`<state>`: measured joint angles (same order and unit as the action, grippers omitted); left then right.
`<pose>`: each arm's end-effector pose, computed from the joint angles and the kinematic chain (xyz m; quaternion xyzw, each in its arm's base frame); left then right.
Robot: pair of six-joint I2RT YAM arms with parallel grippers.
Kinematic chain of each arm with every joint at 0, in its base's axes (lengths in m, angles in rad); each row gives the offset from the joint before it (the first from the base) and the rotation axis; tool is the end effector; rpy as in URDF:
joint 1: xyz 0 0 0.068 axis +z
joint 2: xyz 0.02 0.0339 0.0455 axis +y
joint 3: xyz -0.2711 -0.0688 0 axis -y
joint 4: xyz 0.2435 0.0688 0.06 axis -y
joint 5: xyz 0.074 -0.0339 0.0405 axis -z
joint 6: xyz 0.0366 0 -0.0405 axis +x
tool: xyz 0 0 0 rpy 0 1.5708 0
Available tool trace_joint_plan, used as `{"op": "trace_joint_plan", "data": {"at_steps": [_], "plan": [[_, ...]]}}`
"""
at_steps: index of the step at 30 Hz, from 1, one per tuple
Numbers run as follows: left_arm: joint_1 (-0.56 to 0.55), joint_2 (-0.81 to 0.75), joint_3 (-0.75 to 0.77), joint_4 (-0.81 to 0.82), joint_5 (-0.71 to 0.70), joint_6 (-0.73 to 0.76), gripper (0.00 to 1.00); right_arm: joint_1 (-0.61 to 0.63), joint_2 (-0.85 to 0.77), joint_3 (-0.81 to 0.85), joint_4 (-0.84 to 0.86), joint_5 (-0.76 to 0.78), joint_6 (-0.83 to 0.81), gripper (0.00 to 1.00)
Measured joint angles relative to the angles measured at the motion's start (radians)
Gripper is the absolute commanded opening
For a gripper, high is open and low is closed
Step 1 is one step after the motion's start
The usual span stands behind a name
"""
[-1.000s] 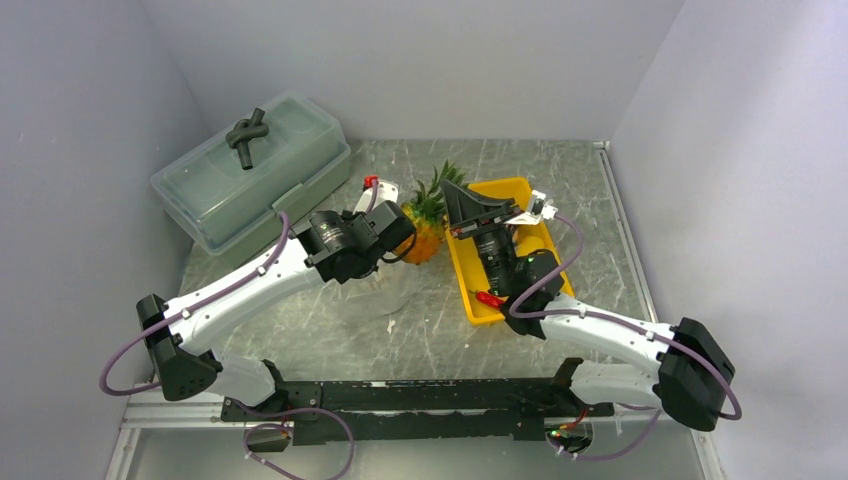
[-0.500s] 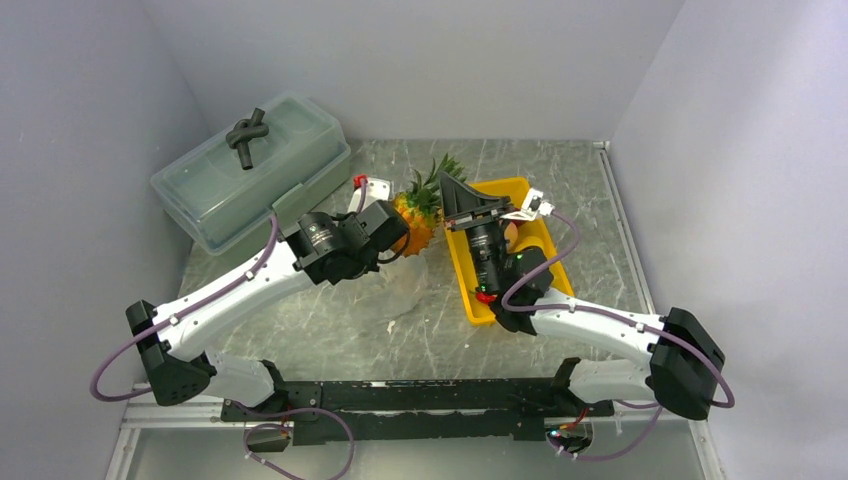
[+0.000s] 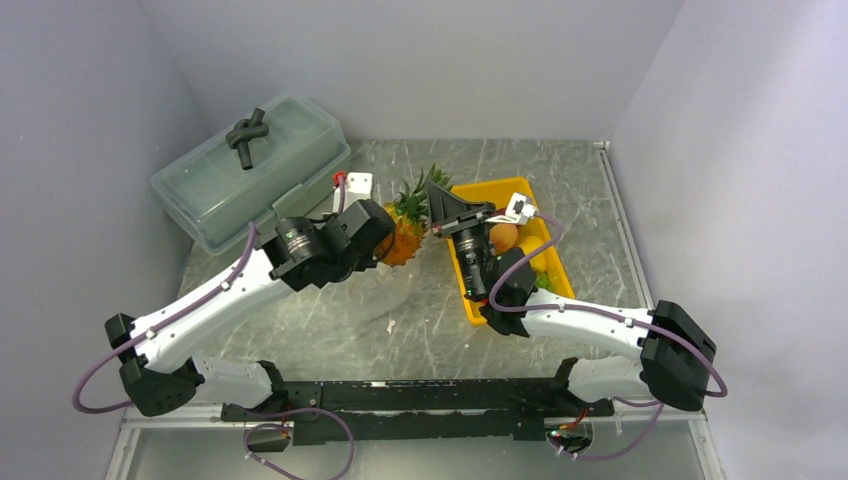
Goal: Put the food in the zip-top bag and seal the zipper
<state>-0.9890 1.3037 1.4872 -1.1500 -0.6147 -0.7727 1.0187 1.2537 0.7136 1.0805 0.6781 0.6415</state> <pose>0.1473 -0.1855 0.3929 0.0087 0.9144 -0.0349 0.4033 0.1575 0.2119 0.3501 0.1972 0.5107 0.4951 0.6747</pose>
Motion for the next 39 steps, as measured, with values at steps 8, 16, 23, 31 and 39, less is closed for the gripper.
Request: {"op": "trace_joint_plan", "data": {"at_steps": [8, 16, 23, 31, 39], "plan": [[0.0, -0.059, -0.012, 0.019, 0.0, -0.033, 0.0, 0.016, 0.003, 0.0, -0.022, 0.025, -0.007, 0.0], [0.007, -0.087, -0.018, 0.042, 0.008, -0.037, 0.0, 0.046, 0.003, -0.011, -0.014, 0.029, -0.064, 0.0], [0.015, -0.085, -0.018, 0.047, 0.031, -0.036, 0.0, 0.09, 0.027, -0.011, 0.029, 0.068, -0.131, 0.0], [0.033, -0.073, -0.018, 0.068, 0.079, -0.034, 0.0, 0.148, 0.107, 0.021, 0.092, 0.19, -0.247, 0.0], [0.043, -0.061, -0.018, 0.091, 0.105, -0.037, 0.0, 0.164, 0.164, 0.119, 0.025, 0.362, -0.248, 0.0]]}}
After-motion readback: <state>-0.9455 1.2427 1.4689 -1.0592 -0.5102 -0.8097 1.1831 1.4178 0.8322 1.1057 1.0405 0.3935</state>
